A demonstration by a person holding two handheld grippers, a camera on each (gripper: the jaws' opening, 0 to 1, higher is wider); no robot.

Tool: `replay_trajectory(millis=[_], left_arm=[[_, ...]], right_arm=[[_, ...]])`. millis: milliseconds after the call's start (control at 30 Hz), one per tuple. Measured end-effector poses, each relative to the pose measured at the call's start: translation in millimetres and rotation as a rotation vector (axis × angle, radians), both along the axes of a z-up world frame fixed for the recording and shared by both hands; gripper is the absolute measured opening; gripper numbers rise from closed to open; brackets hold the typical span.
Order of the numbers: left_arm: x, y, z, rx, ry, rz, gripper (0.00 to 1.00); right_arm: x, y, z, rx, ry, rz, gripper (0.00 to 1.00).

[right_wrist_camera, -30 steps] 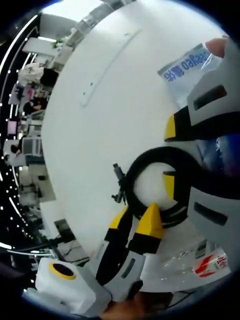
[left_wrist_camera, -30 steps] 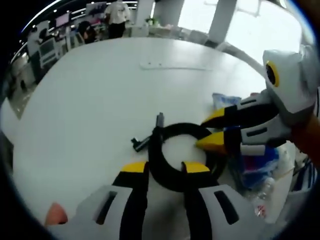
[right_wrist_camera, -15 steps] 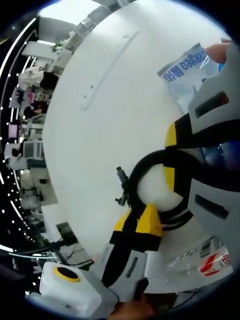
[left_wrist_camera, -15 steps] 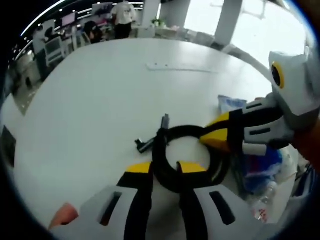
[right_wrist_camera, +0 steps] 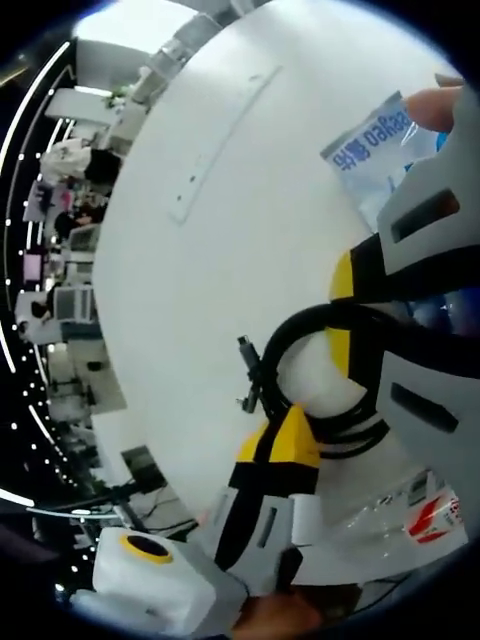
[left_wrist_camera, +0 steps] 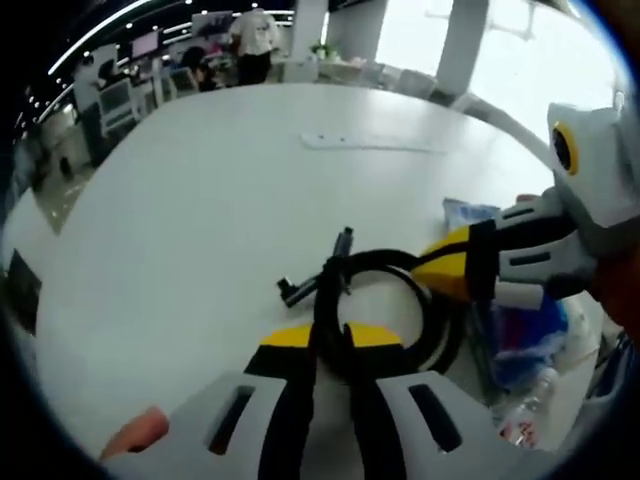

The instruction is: Arrange the tabletop items into an orderly group along one side of the table until the central work area is clear of visible clutter.

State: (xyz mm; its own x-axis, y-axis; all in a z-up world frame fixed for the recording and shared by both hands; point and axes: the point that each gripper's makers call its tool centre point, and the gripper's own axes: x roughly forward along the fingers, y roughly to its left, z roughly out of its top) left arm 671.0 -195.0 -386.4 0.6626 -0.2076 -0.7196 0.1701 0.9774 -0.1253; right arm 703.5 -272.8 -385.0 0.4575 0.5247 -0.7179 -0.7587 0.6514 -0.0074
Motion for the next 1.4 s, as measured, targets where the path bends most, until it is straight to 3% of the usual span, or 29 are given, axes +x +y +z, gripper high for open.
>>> replay_trajectory(millis=[700, 1400], left_arm=[[13.2, -3, 43.1, 0.010, -0.085, -0.007, 0.04], [18.1, -46, 87.2, 0.023, -0.163, -0.084, 0.04]], right_arm=[[8, -7, 40.1, 0.056, -0.058, -0.024, 0.05], [8, -50, 85.5, 0.070, -0.130, -0.080, 0.05]])
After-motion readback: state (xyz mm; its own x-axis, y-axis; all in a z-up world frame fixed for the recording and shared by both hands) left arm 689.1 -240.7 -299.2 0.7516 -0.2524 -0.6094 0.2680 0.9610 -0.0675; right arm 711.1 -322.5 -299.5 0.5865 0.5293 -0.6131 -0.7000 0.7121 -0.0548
